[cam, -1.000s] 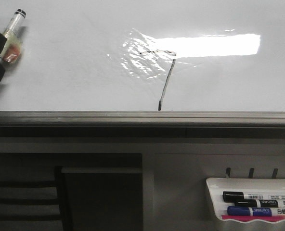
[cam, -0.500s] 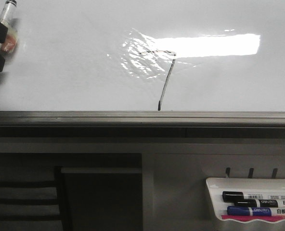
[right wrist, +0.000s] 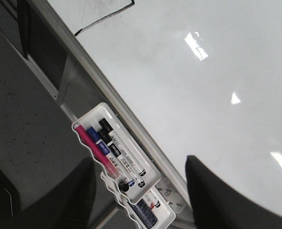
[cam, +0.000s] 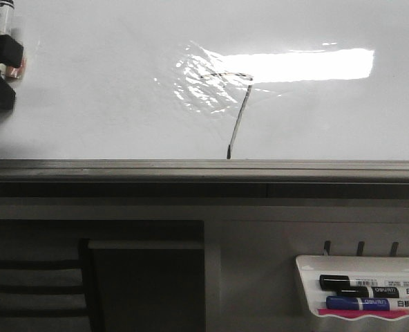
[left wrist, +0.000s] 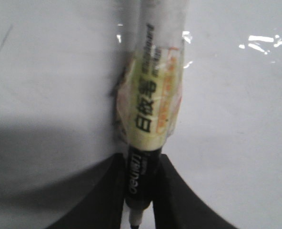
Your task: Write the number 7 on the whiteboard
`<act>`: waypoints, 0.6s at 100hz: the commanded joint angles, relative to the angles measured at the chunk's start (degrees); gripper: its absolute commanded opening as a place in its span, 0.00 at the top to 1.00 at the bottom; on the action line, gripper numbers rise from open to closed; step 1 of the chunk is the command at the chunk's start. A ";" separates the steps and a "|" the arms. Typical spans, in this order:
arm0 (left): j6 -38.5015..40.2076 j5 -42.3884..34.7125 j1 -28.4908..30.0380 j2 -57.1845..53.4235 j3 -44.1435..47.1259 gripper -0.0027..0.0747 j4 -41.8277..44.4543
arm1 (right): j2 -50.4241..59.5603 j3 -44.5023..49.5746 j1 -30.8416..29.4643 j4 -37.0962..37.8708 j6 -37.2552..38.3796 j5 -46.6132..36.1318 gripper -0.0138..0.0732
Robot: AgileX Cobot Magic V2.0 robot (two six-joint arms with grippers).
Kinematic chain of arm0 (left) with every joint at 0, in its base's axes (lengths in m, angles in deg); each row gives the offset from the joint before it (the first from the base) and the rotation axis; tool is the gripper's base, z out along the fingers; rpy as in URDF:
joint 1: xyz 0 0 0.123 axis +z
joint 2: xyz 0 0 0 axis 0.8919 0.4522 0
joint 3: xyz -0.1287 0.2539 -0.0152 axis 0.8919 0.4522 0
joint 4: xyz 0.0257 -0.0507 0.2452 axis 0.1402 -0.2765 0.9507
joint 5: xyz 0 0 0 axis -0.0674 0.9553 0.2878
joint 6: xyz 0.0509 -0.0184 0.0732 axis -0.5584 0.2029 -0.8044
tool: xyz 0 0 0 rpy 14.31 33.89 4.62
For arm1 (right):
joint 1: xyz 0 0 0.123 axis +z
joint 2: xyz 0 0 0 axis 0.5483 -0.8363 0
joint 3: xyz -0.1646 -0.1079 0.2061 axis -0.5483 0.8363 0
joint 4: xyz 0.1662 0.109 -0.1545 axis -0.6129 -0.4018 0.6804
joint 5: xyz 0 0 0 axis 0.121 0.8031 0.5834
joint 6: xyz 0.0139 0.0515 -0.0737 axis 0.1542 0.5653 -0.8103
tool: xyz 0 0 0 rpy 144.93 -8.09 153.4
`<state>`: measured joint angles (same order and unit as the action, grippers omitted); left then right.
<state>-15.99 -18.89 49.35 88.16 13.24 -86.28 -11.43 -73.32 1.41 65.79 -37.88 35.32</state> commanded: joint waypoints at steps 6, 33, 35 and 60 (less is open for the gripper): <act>0.17 -1.33 0.16 -0.65 -1.38 0.80 -0.50 | 0.41 -1.14 -0.32 1.81 -0.02 -3.78 0.41; 0.09 0.31 0.16 -4.38 -1.38 0.54 -0.24 | 0.41 0.64 -0.32 1.81 0.08 -3.78 0.41; 0.09 0.91 0.16 -4.88 -1.38 0.54 -0.24 | 0.41 0.91 -0.32 1.81 0.21 -3.78 0.41; 0.09 12.18 0.16 -14.43 -1.38 0.54 3.77 | 0.49 3.94 -0.32 2.06 15.17 -2.34 0.41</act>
<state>-15.99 -8.22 49.35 78.52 13.24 -83.46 -11.43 -69.30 1.41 65.84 -29.55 34.80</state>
